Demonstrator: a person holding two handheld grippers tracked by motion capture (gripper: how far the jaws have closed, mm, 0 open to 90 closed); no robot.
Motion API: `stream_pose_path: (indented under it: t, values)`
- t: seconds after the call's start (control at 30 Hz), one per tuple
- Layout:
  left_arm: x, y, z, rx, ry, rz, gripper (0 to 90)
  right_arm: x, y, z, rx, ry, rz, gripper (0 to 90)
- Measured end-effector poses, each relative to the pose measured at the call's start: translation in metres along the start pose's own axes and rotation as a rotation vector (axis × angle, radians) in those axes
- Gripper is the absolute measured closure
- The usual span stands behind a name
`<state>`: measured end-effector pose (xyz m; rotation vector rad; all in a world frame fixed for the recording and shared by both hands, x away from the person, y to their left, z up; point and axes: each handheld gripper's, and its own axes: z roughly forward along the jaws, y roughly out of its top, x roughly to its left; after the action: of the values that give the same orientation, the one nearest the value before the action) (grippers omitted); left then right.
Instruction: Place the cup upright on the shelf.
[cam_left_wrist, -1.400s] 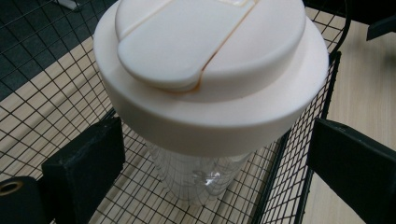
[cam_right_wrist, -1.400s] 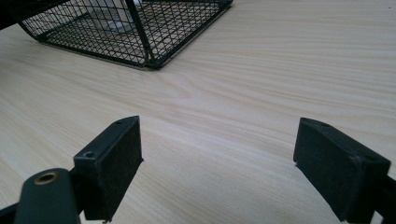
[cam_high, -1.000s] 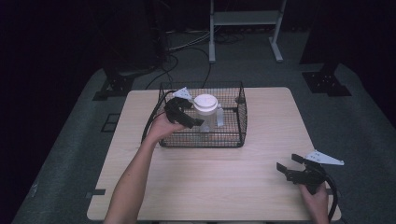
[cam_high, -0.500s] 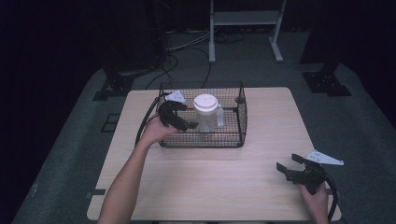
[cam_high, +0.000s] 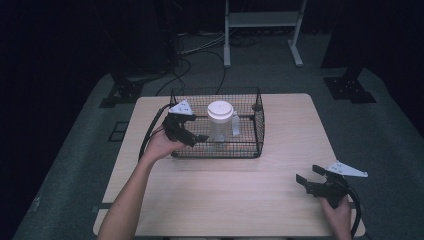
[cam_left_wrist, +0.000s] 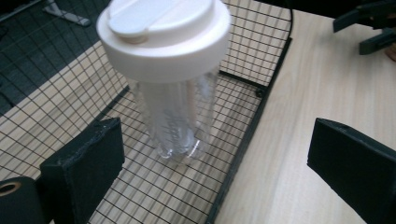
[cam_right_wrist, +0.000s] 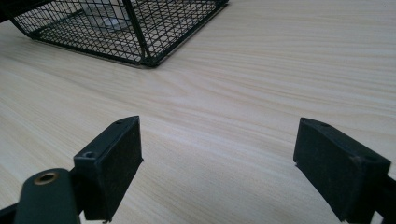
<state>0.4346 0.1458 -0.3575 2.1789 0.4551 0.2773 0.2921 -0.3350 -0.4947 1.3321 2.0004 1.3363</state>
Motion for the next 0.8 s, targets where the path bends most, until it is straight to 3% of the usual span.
stream_pose_path:
  t: [0.8]
  values:
    - [-0.028, -0.024, -0.010, -0.018, -0.039, 0.013, 2.1, 0.001, 0.000, 0.000, 0.004, -0.003, 0.001, 14.3]
